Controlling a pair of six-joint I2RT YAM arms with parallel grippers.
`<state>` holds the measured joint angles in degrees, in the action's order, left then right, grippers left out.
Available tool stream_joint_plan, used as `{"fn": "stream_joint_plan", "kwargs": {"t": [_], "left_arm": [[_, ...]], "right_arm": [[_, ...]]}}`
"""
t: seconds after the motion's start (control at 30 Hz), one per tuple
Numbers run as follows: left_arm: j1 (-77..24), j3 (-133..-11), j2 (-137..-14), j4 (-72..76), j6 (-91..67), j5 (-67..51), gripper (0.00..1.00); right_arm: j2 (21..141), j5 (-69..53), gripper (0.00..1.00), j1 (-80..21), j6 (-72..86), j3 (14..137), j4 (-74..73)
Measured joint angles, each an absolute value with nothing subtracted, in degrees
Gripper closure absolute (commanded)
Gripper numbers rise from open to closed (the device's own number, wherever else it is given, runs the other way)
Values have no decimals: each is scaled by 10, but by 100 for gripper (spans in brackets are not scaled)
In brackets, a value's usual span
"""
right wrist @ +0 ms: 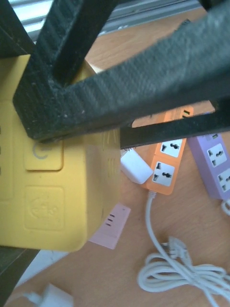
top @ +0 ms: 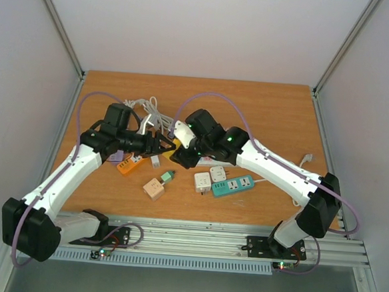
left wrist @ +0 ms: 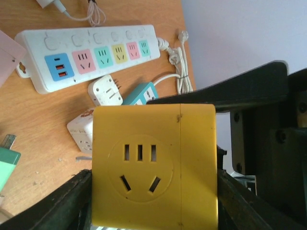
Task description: Insert the plug
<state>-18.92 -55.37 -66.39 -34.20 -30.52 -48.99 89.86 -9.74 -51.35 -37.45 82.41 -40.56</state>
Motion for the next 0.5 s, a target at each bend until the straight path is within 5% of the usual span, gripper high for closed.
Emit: {"fn": "stream_joint_plan", "kwargs": {"t": [0.1,0.2,0.5], "left_arm": [[-189,-555,-664,-345,-302,-487,14],[-190,-560,-661,-357,-300,-449,1],[-178,-571,-602,-413,-299,-229,1]], "right_arm": [[899,-94,57,-515,-370,824,-407],[899,-74,61,-511,-353,823,-406],[867,-22,63,-437,-253,719,-390]]}}
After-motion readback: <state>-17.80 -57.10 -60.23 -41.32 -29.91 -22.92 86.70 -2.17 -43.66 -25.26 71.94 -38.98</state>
